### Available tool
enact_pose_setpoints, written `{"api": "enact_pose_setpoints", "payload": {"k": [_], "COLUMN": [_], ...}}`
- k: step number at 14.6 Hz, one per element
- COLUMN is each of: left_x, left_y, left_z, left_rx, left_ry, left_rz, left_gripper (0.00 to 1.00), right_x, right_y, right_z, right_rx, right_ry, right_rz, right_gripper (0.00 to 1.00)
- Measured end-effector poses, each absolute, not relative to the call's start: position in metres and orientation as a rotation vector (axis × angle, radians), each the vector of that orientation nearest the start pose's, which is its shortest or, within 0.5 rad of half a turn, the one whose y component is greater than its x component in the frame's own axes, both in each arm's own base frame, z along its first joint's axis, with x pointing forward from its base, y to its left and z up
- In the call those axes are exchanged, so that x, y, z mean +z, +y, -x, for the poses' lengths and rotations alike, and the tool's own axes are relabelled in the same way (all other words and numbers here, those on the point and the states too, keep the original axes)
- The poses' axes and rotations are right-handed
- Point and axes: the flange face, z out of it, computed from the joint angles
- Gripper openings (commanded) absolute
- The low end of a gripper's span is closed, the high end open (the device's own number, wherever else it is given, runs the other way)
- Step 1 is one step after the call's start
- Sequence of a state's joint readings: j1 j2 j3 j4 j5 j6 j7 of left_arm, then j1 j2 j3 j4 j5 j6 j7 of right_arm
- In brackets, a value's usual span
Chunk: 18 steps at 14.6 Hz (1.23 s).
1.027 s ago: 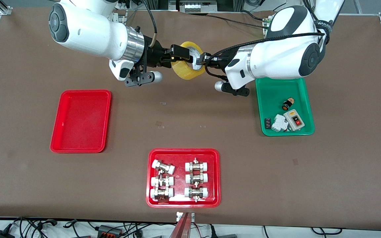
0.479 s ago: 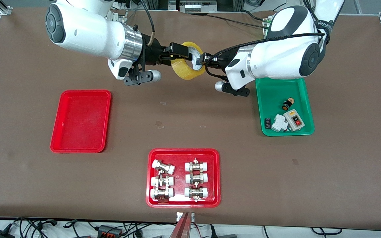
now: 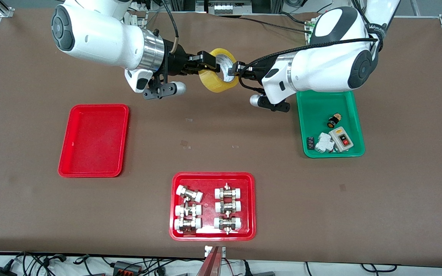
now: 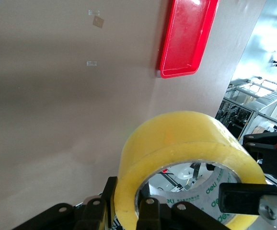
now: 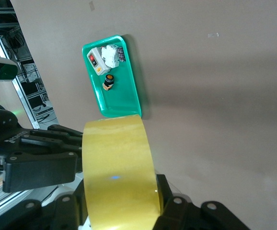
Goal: Left arm passes tape to right arm into tray
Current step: 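Carry the tape with the right gripper while the left gripper withdraws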
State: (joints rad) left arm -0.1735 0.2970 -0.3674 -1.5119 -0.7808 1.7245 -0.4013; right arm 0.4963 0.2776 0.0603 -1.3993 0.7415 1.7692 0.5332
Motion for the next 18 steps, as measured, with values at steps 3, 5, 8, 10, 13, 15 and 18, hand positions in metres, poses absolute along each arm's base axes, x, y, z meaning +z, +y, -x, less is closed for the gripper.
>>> {"api": "enact_pose_setpoints", "payload": {"k": [3,5,8,10,13,15,18], "left_x": [0.53,0.531,0.532,0.533,0.544,0.559,0.578], "left_y": [-0.362,-0.362,-0.359,-0.349,-0.292,-0.245,-0.195], "left_z": [-0.536,-0.536,-0.536,-0.537,-0.551,-0.556,-0.553], "left_rx": [-0.564,-0.563,-0.579,-0.62,-0.677,-0.656,-0.59], "left_ry": [0.032,0.032,0.027,0.022,0.05,0.084,0.117], "left_rz": [-2.333,-2.332,-2.333,-2.335,-2.355,-2.423,-2.575], "left_gripper": [0.99,1.0,1.0,1.0,1.0,1.0,1.0], "right_x": [0.581,0.581,0.581,0.58,0.569,0.552,0.517], "right_y": [0.392,0.392,0.391,0.39,0.388,0.378,0.333], "right_z": [-0.529,-0.53,-0.531,-0.531,-0.532,-0.541,-0.573], "right_rx": [0.398,0.399,0.399,0.401,0.431,0.452,0.492], "right_ry": [0.118,0.12,0.123,0.119,0.111,0.133,0.205], "right_rz": [2.423,2.423,2.423,2.424,2.435,2.445,2.45], "right_gripper": [0.23,0.23,0.23,0.23,0.23,0.23,0.23]}}
